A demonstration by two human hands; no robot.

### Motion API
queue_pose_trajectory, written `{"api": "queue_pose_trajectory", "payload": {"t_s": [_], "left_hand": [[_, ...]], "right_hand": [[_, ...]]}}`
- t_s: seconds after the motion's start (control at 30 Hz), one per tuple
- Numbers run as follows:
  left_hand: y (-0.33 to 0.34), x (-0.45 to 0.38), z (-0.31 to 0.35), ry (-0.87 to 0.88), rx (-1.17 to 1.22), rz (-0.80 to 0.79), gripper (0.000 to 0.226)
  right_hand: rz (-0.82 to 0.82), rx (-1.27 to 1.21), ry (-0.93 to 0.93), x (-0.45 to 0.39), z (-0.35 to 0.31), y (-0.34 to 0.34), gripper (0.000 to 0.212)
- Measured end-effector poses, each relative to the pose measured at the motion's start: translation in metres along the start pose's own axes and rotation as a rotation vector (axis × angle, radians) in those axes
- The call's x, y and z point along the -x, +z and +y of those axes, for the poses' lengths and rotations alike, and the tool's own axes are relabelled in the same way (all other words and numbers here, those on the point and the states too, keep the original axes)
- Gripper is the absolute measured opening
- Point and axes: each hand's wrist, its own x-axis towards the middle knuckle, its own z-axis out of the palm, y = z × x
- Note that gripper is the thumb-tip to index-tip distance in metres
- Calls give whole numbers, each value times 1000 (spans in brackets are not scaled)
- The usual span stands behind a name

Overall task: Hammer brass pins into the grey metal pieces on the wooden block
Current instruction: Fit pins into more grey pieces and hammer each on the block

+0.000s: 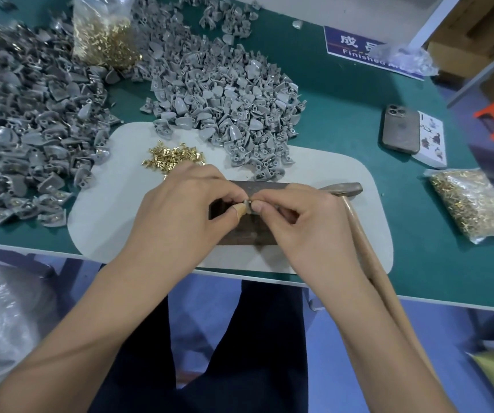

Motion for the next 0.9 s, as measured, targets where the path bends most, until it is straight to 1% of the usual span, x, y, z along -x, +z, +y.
{"api": "queue_pose_trajectory", "payload": {"t_s": [0.07, 0.1, 0.13, 0.17, 0.2, 0.23, 0.27, 0.3, 0.37, 0.43, 0.47, 0.53, 0.6, 0.63, 0.67, 0.73, 0.8, 0.87, 0.9], "left_hand": [[-2, -1, 2, 3, -16, -7, 3], [-2, -1, 2, 4, -16, -11, 2], [-3, -2, 1, 5, -21, -14, 1], [-4, -2, 1, 10, -33, -19, 1], [-4, -3, 2, 16, -49, -28, 1], [-5, -4, 2, 21, -65, -36, 2], [-5, -5, 2, 24, -78, -41, 2], [-6, -6, 2, 24, -89, -42, 2], [-6, -6, 2, 17, -101, -45, 4], [-6, -7, 3, 15, -101, -51, 6], [-6, -6, 3, 17, -100, -53, 6], [-6, -6, 3, 18, -102, -42, 5], [-5, -6, 2, 15, -109, -36, 6], [-5, -6, 2, 12, -113, -39, 6], [-5, -6, 2, 8, -115, -43, 6], [-6, -7, 2, 7, -109, -48, 4], [-7, -8, 3, 10, -102, -53, 3], [-8, -9, 2, 5, -96, -53, 3], [-8, -9, 2, 1, -92, -50, 3]], "right_hand": [[145, -196, 119, 7, 11, -8, 10], [229, -205, 175, 11, 20, -15, 10], [302, -120, 231, 15, 31, -23, 9], [339, 36, 312, 20, 44, -30, 9], [321, 232, 427, 26, 56, -36, 18], [253, 391, 539, 32, 65, -40, 30], [173, 467, 610, 36, 71, -41, 39], [103, 488, 638, 37, 73, -41, 41], [28, 495, 624, 36, 73, -42, 33], [9, 515, 587, 32, 69, -49, 29], [8, 483, 561, 32, 66, -55, 28], [20, 285, 492, 32, 58, -64, 29], [43, -51, 448, 33, 42, -70, 30], [31, -168, 402, 33, 33, -70, 28], [-8, -201, 321, 34, 24, -68, 25], [-81, -163, 181, 37, 12, -60, 17], [-116, -118, 180, 35, 7, -54, 19], [-84, 2, 178, 33, 4, -52, 23], [-35, 71, 164, 33, 2, -52, 25]]}}
